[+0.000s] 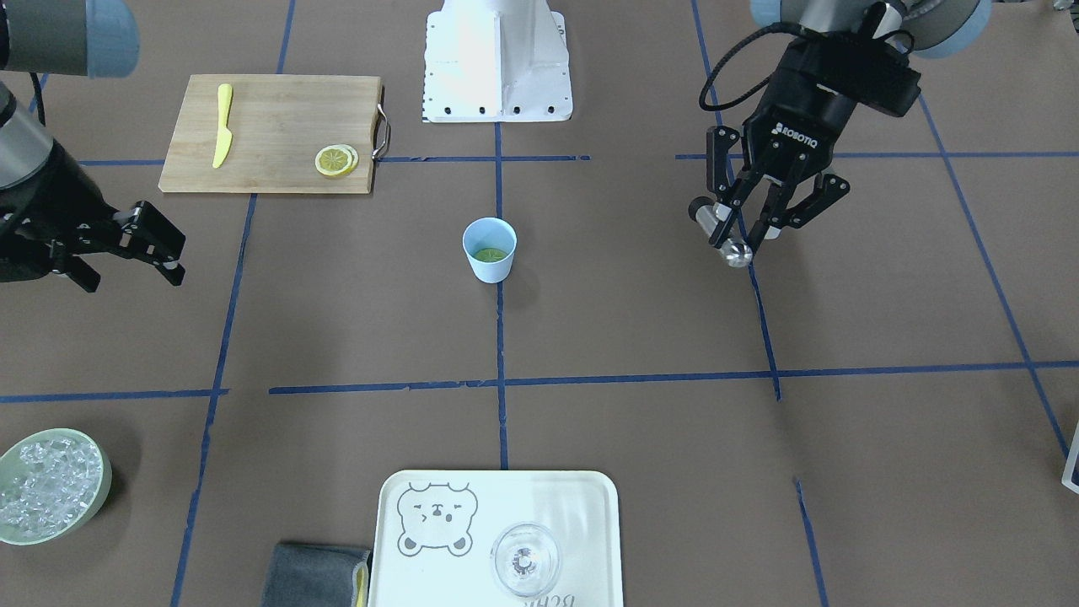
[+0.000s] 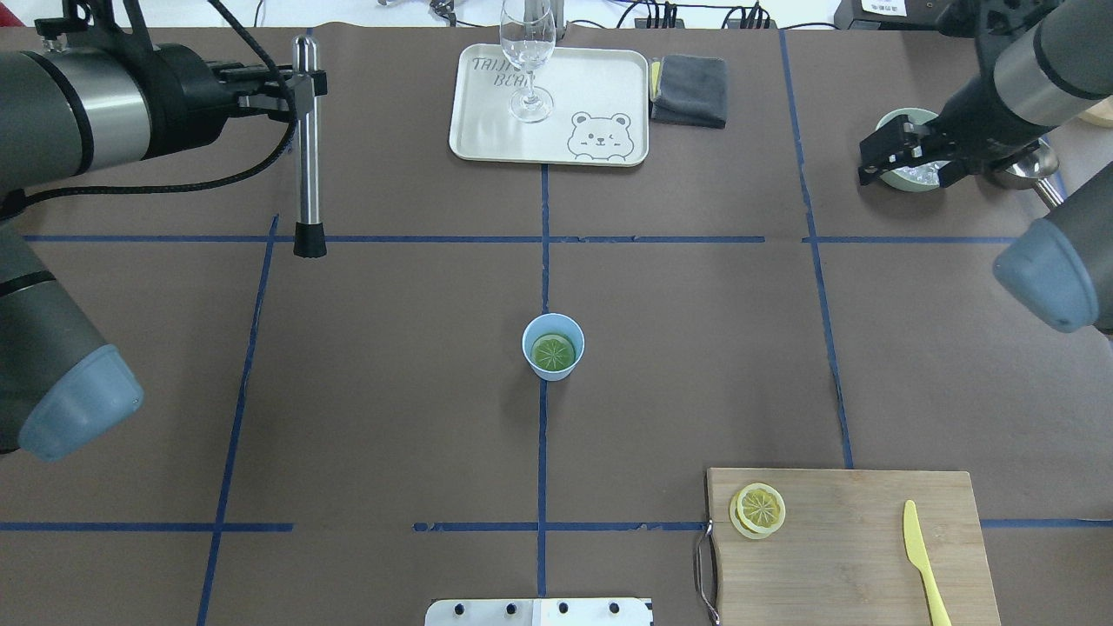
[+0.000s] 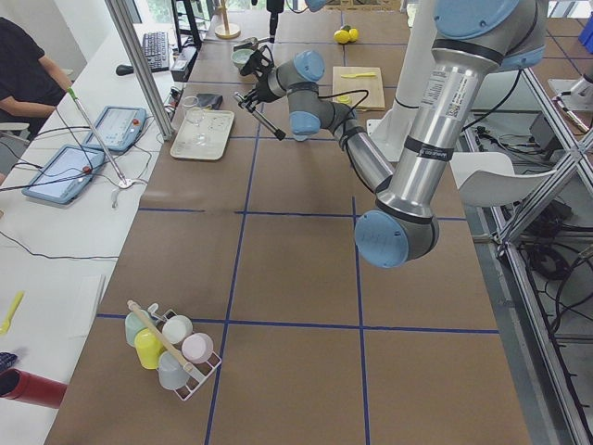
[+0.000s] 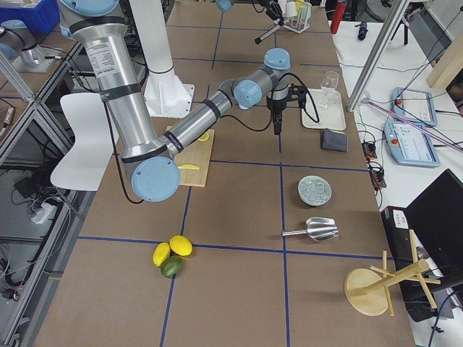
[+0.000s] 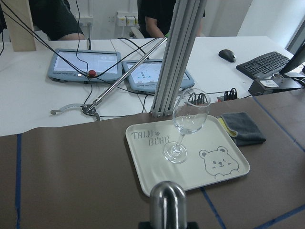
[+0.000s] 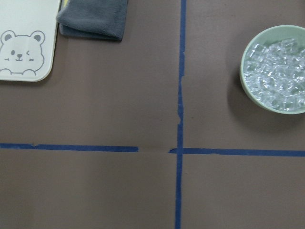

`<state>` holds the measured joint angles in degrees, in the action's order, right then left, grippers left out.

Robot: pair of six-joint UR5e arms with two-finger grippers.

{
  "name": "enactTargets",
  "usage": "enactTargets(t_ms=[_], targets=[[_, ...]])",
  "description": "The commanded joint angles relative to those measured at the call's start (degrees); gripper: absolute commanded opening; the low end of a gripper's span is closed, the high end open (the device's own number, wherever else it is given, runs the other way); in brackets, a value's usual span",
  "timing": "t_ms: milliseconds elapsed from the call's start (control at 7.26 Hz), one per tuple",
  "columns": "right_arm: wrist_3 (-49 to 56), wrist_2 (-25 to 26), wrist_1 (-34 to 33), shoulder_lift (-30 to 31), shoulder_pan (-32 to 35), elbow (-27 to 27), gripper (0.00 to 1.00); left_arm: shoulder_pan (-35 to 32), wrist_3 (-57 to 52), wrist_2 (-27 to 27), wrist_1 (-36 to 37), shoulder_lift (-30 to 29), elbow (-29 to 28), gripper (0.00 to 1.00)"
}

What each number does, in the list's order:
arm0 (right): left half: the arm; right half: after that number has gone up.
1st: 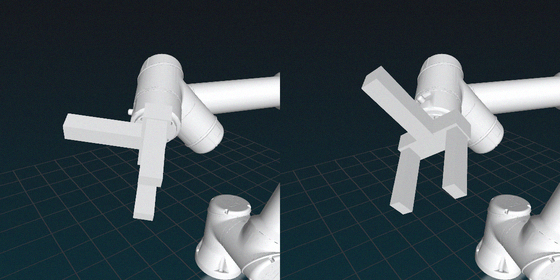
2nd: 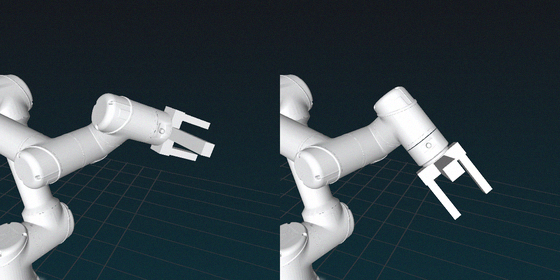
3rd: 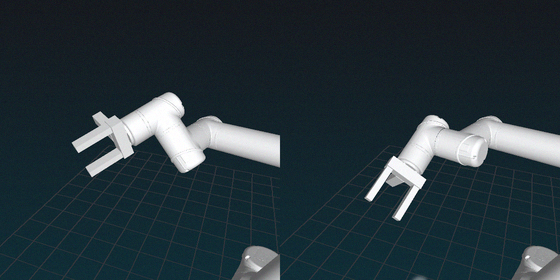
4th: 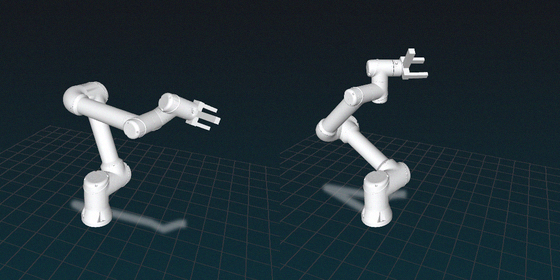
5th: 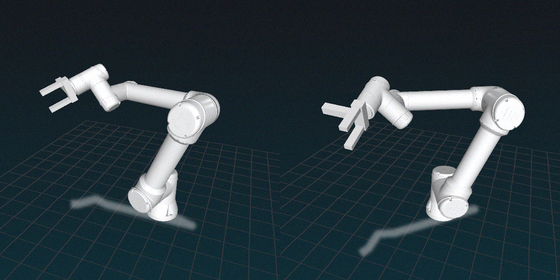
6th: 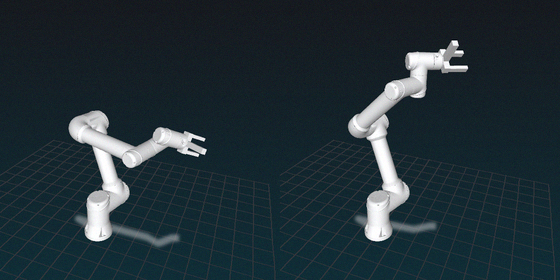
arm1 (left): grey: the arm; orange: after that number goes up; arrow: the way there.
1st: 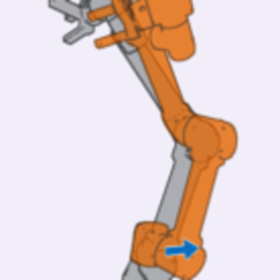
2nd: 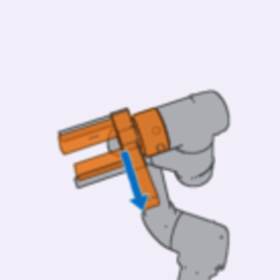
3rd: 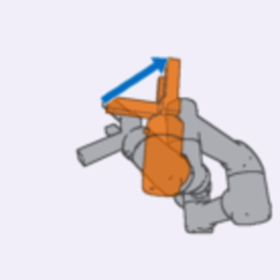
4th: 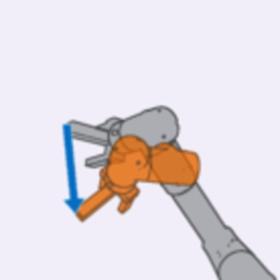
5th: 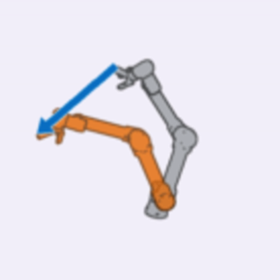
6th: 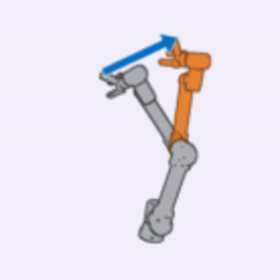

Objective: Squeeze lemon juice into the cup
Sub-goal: 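Lift the muddler upright and carry it over the blue cup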

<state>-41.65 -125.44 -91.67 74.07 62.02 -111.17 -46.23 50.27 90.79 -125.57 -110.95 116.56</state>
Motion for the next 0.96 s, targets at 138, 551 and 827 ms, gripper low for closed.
enactTargets(t_ms=[138, 551, 827], targets=[[21.89, -0.6, 0.0, 9.58, 9.93, 1.29, 1.0, 7.97, 0.44, -15.57, -0.02, -6.71, 0.68, 0.0], [40.52, -5.51, -0.09, 12.32, 18.9, 7.78, 1.0, 14.91, 4.74, -26.41, -8.44, -8.85, -0.11, 0.0], [44.37, -4.83, 0.52, 14.52, 20.86, 8.77, 1.0, 24.57, 3.71, -42.11, -16.49, -8.85, -3.51, 0.0]])
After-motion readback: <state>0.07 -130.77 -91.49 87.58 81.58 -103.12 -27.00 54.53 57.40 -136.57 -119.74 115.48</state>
